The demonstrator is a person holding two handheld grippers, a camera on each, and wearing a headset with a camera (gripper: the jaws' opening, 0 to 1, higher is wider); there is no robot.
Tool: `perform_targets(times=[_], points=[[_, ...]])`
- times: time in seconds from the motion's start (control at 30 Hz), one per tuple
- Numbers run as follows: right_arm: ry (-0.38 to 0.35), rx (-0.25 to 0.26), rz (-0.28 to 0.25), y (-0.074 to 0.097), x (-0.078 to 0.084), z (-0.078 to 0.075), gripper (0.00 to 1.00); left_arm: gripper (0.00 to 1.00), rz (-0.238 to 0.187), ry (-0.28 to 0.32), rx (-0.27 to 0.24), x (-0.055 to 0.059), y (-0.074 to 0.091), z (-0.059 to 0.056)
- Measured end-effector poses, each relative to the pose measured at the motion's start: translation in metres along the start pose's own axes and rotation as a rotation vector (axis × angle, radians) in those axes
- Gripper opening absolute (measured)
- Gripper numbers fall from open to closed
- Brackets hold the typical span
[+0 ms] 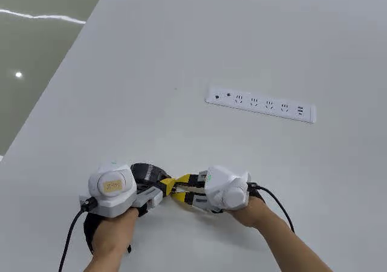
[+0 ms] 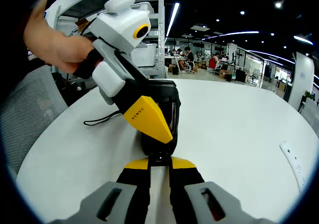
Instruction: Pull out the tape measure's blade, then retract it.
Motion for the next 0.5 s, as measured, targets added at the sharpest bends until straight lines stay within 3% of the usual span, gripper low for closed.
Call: perform_targets(times=[0.5], points=[[-0.001,0.003,-0.005,-0.0045,-0.0030,0.0001,0.13,0.61,-0.001,0.013,0.016,0.0005,0.0007,0.0017]])
Point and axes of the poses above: the centre of the closed fingertips' face, and the gripper's own axes: y roughly backward along the fingers, z roughly to its left, x roughly out of its underside, the point moved 5 cm from there along y, roughly backward along the fingers, and after that the axes turned 6 degrees about x, right-handed, at the moved point
